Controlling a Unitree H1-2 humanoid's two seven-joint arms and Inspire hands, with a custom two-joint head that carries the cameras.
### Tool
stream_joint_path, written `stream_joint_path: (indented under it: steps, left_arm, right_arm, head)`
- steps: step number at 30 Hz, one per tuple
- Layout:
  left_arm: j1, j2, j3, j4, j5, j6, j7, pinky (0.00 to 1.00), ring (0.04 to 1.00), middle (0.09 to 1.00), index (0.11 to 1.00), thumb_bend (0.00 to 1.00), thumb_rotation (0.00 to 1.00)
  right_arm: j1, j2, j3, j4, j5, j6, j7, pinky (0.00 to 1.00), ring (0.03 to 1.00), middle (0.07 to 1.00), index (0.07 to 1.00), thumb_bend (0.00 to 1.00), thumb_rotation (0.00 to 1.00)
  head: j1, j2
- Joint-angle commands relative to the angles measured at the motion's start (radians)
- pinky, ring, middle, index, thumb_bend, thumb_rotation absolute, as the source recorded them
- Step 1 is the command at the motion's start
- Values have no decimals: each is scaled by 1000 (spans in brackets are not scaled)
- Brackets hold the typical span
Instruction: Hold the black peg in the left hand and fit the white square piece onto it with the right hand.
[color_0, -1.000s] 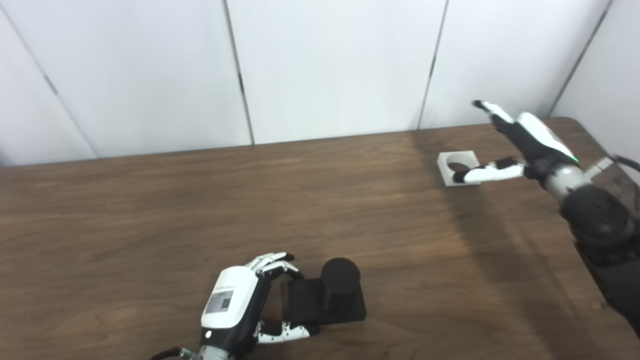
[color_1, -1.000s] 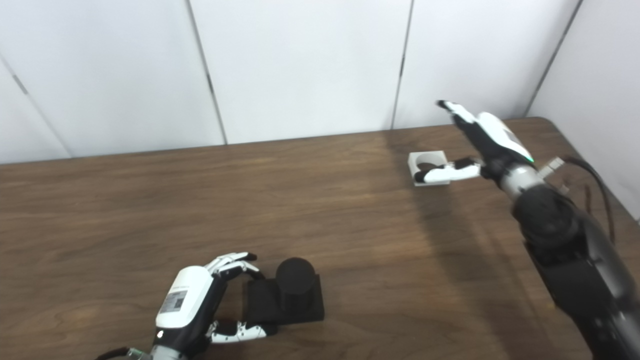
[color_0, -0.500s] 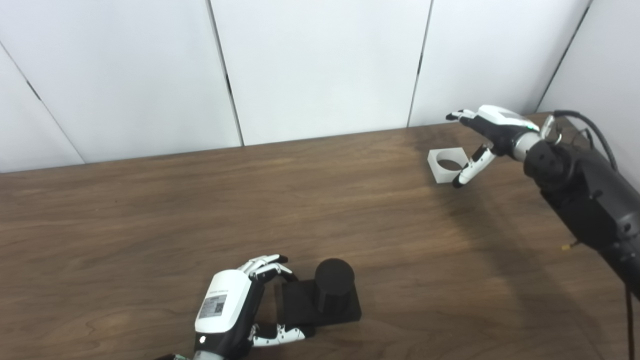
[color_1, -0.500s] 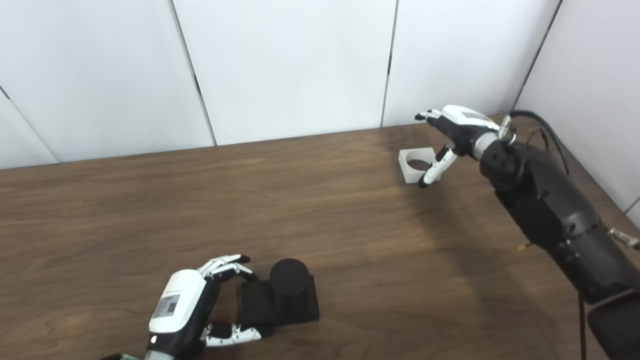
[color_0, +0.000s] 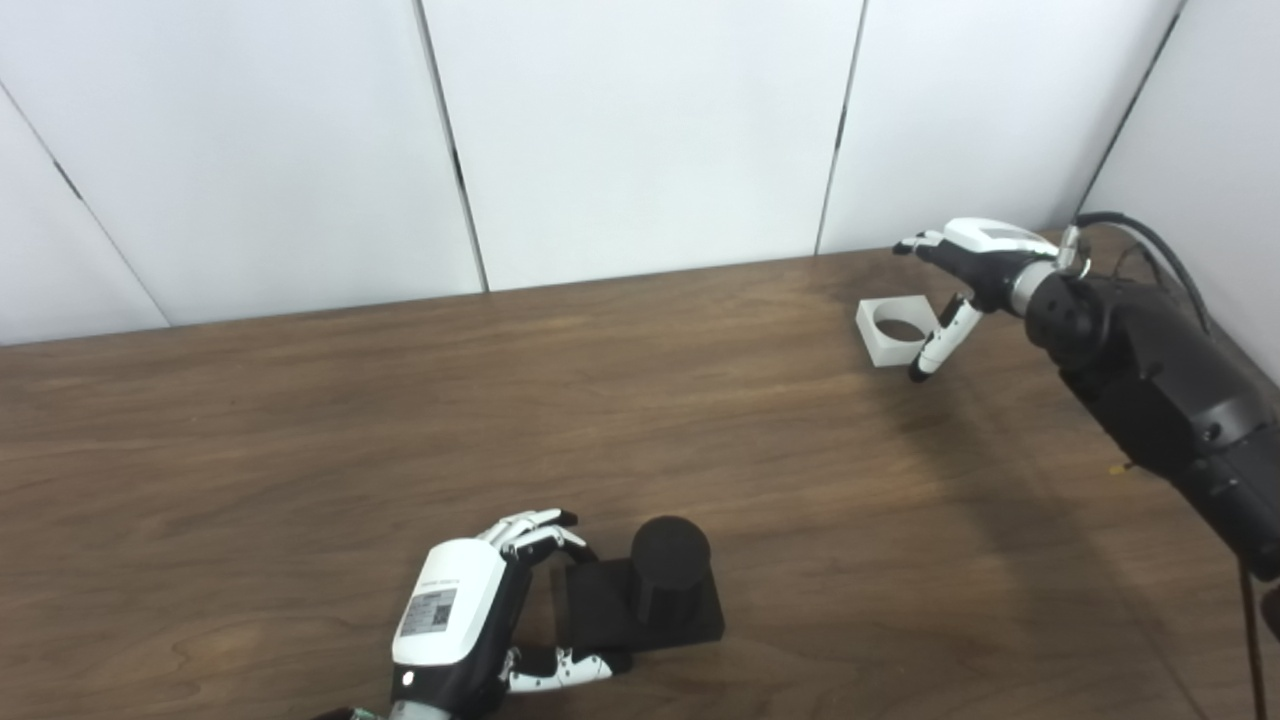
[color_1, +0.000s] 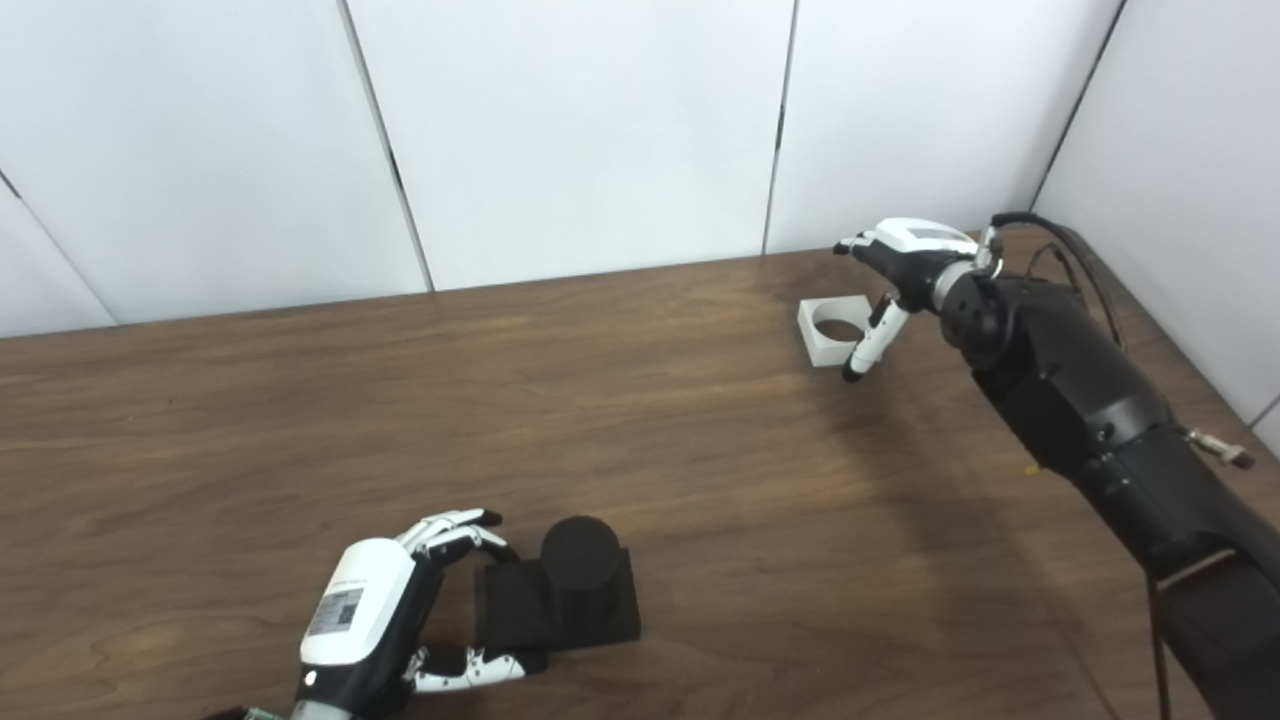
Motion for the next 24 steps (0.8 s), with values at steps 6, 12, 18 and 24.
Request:
stream_joint_path:
  steps: [6, 12, 18, 24]
  left_arm:
    - [27, 0, -24, 18, -9, 21, -85, 697, 818, 801, 489, 507, 48]
    - [28, -1, -22, 11, -9, 26, -93, 703, 819, 802, 489, 507, 48]
    - [25, 1, -20, 14, -11, 22, -95, 696, 814, 798, 489, 506, 49]
    - [26, -2, -18, 13, -18, 21, -95, 696, 814, 799, 489, 506, 49]
  right_arm:
    - [-47, 1, 7, 7, -39, -8, -18, 1000, 1000, 1000, 931, 957, 228]
    - [-28, 21, -1, 19, -43, -7, -42, 1000, 1000, 1000, 948, 946, 224]
    - [-21, 28, -1, 42, -48, -25, -52, 1000, 1000, 1000, 944, 921, 238]
    - [-24, 29, 11, 60, -60, -22, -52, 1000, 1000, 1000, 919, 905, 256]
  head:
    - [2, 1]
    - [5, 4]
    - [8, 6]
    - [11, 7]
